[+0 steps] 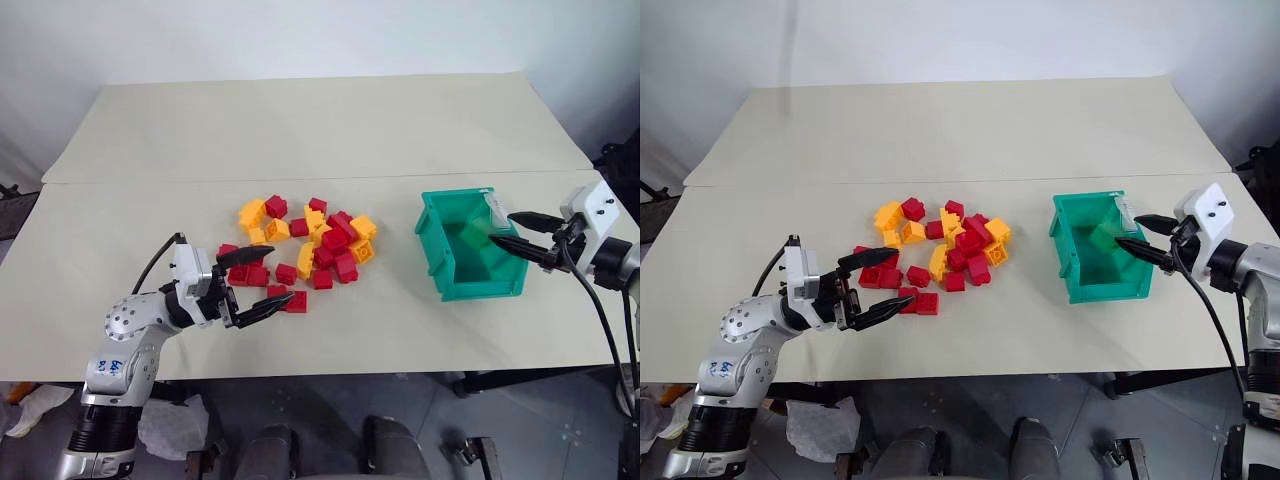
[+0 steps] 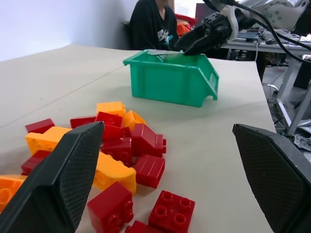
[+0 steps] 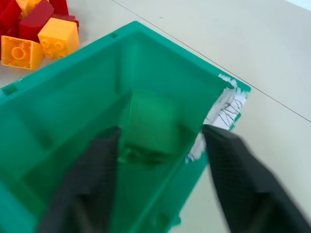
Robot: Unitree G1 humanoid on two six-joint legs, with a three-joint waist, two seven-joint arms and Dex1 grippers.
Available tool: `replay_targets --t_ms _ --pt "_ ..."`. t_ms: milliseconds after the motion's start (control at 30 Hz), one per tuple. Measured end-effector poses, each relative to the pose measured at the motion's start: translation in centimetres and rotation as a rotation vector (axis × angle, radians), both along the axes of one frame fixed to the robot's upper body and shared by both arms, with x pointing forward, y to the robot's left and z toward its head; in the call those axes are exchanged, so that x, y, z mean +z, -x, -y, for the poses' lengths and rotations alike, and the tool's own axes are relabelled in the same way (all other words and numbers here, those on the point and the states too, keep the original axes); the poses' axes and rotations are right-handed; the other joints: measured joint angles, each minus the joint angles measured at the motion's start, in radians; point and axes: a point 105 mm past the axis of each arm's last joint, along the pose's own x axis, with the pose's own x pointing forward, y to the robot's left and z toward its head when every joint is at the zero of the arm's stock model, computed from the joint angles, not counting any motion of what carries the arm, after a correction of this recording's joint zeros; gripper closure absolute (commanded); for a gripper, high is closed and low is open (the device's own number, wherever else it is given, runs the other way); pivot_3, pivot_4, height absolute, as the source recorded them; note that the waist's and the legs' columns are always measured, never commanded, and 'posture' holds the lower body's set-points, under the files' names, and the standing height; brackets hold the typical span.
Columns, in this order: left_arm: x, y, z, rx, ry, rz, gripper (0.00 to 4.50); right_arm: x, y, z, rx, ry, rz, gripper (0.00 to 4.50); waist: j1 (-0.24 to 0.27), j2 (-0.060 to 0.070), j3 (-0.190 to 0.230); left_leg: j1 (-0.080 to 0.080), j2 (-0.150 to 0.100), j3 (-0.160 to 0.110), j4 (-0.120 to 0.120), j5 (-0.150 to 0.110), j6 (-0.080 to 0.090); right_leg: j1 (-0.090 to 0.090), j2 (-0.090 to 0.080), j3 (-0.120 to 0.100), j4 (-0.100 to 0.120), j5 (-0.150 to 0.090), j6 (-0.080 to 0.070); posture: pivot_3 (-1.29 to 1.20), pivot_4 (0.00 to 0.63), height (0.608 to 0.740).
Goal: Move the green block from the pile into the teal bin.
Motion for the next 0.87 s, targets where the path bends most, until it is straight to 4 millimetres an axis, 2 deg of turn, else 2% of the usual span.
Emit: replay_targets --t_ms 67,200,267,367,467,567,633,767,867 --pt "0.0 0.0 -0.1 0.002 -0.004 0.001 0.00 0.2 0.0 -0.1 0.012 -0.003 0.015 0.05 0.005 0.000 0.000 -0.001 0.000 -0.001 0.000 0.000 0.000 0.000 0.000 0.000 0.000 0.000 0.000 0.00 0.150 0.740" --pt "0.1 -0.1 -0.4 0.020 -0.021 0.009 0.00 1.8 0.5 -0.5 0.071 -0.044 0.092 0.02 0.010 0.000 0.000 -0.001 0.000 -0.001 0.000 0.000 0.000 0.001 0.000 -0.001 -0.002 0.000 0.000 0.00 0.150 0.740" --pt "0.0 -0.2 -1.0 0.045 -0.055 0.018 0.00 3.0 1.3 -1.4 0.148 -0.072 0.135 0.02 0.010 0.000 0.000 -0.001 0.000 -0.002 0.000 0.000 0.000 0.001 0.000 -0.001 -0.002 0.000 0.000 0.00 0.150 0.740" --pt "-0.4 -0.2 -2.7 0.094 -0.101 0.008 0.00 4.2 3.4 -4.0 0.327 -0.067 0.176 0.02 0.010 0.000 0.000 0.000 0.001 -0.003 0.000 0.000 0.000 0.001 0.001 -0.002 -0.001 0.000 0.000 0.00 0.150 0.740" --pt "-1.5 0.3 -4.8 0.152 -0.180 -0.005 0.00 2.4 6.4 -7.4 0.499 -0.070 0.120 0.02 0.011 0.000 0.000 0.000 0.002 -0.005 -0.001 -0.001 -0.001 0.003 0.001 -0.005 -0.002 0.000 0.000 0.00 0.150 0.740" --pt "-1.6 0.4 -5.7 0.194 -0.197 0.013 0.00 0.6 8.0 -9.6 0.568 -0.141 0.084 0.02 0.019 0.000 0.000 0.000 0.001 -0.006 0.000 -0.001 -0.001 0.004 0.001 -0.004 -0.005 0.000 0.000 0.00 0.150 0.740" --pt "-1.9 0.6 -6.2 0.225 -0.202 0.010 0.00 -0.1 8.7 -10.2 0.579 -0.148 0.073 0.02 0.027 -0.001 0.000 0.001 0.000 -0.007 0.000 -0.001 0.000 0.006 0.000 -0.004 -0.007 0.000 0.001 0.00 0.150 0.740" --pt "-3.3 1.5 -7.6 0.298 -0.209 -0.025 0.00 -3.7 10.2 -10.5 0.556 -0.185 0.009 0.02 0.029 -0.001 0.000 0.002 0.000 -0.009 0.000 -0.003 0.002 0.011 0.000 -0.007 -0.012 0.001 0.002 0.00 0.150 0.740" --pt "-3.3 1.9 -7.5 0.312 -0.211 -0.019 0.00 -4.1 10.2 -10.5 0.523 -0.193 0.037 0.02 0.026 -0.001 0.000 0.003 0.000 -0.010 0.000 -0.003 0.002 0.012 0.000 -0.005 -0.014 0.001 0.002 0.00 0.150 0.740"
